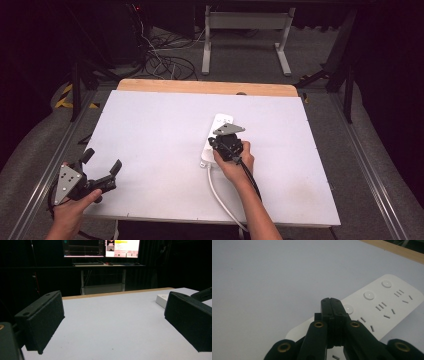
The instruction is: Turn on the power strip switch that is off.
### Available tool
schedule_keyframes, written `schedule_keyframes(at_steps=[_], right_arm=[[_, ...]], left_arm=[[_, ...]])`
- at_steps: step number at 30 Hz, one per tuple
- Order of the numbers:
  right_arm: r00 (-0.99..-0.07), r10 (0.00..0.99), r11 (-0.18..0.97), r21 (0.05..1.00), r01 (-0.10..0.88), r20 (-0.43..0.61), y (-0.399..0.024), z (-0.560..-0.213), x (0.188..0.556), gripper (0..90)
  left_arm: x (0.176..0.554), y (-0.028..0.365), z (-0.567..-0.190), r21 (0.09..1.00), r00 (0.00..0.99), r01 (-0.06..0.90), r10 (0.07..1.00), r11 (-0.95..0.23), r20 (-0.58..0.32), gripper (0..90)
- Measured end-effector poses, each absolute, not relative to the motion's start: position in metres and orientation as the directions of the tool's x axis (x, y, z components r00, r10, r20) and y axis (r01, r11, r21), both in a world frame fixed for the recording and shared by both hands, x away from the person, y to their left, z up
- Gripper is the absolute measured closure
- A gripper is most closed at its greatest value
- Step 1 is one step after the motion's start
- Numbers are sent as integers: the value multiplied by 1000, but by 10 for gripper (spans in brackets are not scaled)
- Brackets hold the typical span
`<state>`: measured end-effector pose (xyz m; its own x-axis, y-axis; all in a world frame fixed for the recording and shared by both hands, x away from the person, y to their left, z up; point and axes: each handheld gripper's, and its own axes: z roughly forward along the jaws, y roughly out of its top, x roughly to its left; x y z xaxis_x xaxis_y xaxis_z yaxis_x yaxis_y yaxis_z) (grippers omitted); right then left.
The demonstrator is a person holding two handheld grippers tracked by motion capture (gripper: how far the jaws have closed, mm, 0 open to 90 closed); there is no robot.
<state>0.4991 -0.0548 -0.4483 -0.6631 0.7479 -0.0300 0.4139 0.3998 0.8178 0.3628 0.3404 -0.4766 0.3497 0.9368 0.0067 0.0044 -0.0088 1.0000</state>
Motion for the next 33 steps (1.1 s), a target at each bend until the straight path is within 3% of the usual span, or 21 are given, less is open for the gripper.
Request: schedule_keyframes(at_steps=[18, 33], right_arm=[[-598, 797, 237, 955, 178, -87, -106, -420, 466, 900], [-496, 868, 88, 985, 145, -5, -183, -408, 435, 900]], left_arm=[[375, 332, -473, 1000, 359, -26, 933, 11, -1, 32], [384, 324, -472, 999, 389, -34, 921, 12, 2, 33]])
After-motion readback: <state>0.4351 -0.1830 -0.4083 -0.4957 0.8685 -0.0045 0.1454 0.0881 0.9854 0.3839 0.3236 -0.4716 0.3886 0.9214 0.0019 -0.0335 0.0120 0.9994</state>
